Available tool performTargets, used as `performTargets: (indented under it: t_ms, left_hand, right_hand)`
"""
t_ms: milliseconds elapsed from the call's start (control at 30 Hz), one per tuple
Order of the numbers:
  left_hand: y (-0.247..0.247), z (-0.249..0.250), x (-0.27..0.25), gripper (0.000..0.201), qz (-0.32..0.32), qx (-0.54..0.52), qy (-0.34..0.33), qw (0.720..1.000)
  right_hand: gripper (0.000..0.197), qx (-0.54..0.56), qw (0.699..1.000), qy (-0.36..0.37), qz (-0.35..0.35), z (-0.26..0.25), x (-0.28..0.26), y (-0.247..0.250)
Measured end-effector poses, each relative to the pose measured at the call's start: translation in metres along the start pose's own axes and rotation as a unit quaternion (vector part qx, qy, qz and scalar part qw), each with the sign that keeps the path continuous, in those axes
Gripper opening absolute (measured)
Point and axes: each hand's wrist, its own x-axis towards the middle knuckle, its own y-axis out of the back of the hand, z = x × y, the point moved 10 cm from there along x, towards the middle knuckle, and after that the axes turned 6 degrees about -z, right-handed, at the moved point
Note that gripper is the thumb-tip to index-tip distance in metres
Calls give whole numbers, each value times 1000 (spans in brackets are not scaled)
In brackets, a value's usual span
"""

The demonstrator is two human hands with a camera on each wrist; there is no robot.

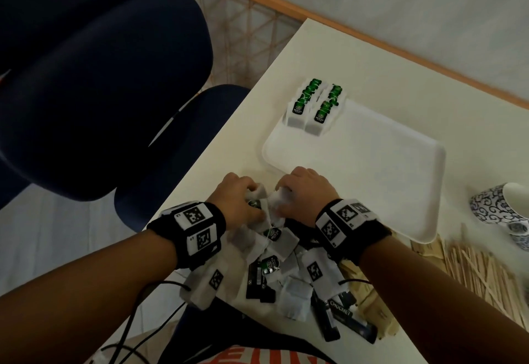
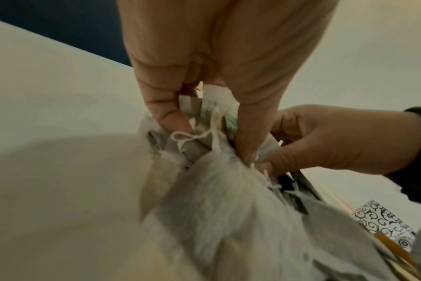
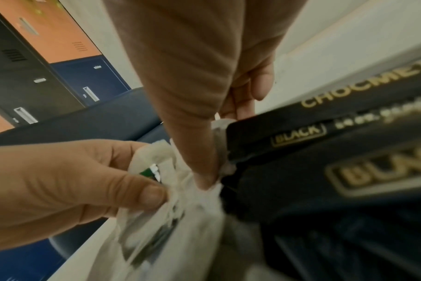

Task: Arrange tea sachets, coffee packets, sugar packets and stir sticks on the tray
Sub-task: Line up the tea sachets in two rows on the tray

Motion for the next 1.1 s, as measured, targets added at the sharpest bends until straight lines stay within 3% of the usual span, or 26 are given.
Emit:
performTargets:
  t_ms: [100, 133, 200, 267, 367, 500, 600, 733, 867, 1033, 1100]
  left_hand:
    - [0, 7, 2, 32, 0, -1, -28, 1000]
    - [0, 9, 1, 38, -2, -12, -37, 999]
    - [-2, 12, -2, 70, -13, -31, -40, 999]
    - [-3, 13, -1, 77, -17, -14, -35, 999]
    - [2, 12, 3, 50, -15, 6, -22, 1000]
    - [13, 14, 5, 17, -13, 17, -23, 1000]
    - [20, 16, 8, 13, -18, 10, -39, 999]
    - [28, 17, 8, 9, -33, -97, -51, 993]
    - [24, 29, 6, 11, -68, -248, -51, 965]
    - [16, 40, 11, 14, -84, -347, -43, 933]
    - [11, 47, 11, 16, -111, -371, -47, 921]
  right_hand:
    - [36, 6, 1000, 19, 7, -6, -2, -2]
    - [38, 7, 1000, 20, 10, -7, -2, -2]
    - [44, 10, 1000, 19, 7, -7, -2, -3]
    - [45, -12, 1000, 21, 1, -9, -1, -3]
    - [34, -36, 999, 35, 18, -13, -1, 0]
    - [26, 18, 998, 35, 43, -9, -5, 9]
    - [24, 98, 993, 33, 53, 0, -9, 18]
    - [19, 210, 975, 33, 61, 14, -18, 33]
    - [23, 280, 958, 53, 44, 15, -26, 46]
    - [22, 407, 911, 64, 9, 14, -27, 51]
    - [19, 353, 933, 61, 36, 14, -25, 56]
